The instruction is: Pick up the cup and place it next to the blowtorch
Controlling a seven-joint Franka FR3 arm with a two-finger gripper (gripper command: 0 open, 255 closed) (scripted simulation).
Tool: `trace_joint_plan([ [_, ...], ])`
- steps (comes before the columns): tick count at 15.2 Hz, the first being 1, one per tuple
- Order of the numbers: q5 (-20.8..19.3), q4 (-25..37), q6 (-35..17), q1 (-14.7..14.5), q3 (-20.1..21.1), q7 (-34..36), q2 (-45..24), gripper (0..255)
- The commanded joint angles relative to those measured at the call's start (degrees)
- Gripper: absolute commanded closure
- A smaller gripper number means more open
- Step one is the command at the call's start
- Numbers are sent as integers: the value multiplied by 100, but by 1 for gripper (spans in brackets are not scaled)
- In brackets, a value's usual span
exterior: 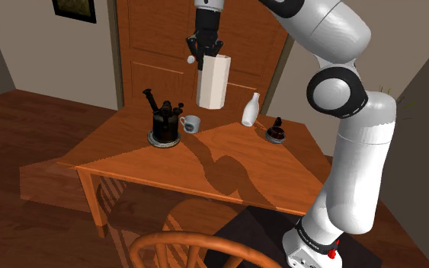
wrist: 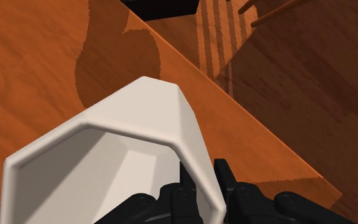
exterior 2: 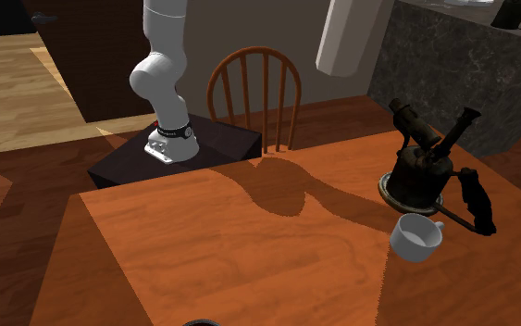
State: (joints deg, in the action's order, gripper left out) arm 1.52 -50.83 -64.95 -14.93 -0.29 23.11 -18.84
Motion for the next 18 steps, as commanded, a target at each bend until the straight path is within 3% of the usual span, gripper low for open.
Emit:
trace_joint_plan([
  [1,-4,524,179,-164,71,244,-337,255],
  [8,-7,-1156,-806,-166,65,217,358,255],
  [18,-9,-2613,-1809,-168,64,193,811,255],
])
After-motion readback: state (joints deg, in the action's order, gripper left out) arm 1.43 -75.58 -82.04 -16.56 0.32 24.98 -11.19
